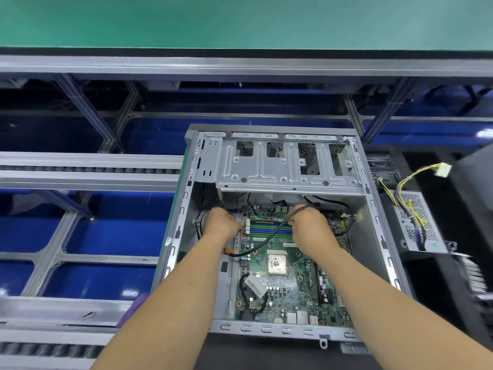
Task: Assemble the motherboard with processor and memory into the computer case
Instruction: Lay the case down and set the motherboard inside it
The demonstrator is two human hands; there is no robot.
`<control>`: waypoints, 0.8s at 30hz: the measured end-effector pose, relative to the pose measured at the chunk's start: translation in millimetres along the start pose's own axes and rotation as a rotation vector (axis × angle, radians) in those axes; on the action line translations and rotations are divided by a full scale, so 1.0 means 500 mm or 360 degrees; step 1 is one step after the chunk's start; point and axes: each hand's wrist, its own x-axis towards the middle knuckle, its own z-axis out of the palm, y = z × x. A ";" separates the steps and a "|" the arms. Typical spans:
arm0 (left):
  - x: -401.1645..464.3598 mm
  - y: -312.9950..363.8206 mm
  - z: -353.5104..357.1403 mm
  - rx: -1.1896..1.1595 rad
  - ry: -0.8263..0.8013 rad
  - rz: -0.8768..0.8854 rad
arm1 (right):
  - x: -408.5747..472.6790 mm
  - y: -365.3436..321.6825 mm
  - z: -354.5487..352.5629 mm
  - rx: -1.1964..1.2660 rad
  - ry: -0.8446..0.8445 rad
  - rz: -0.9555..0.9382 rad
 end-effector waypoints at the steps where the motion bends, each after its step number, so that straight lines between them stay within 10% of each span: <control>1: 0.000 0.000 0.000 -0.0007 0.0003 0.0001 | -0.001 -0.002 -0.001 0.0004 -0.0003 0.0000; 24: 0.022 -0.017 0.011 -0.0058 0.0040 -0.0011 | -0.002 -0.010 0.003 -0.0178 -0.0050 0.0062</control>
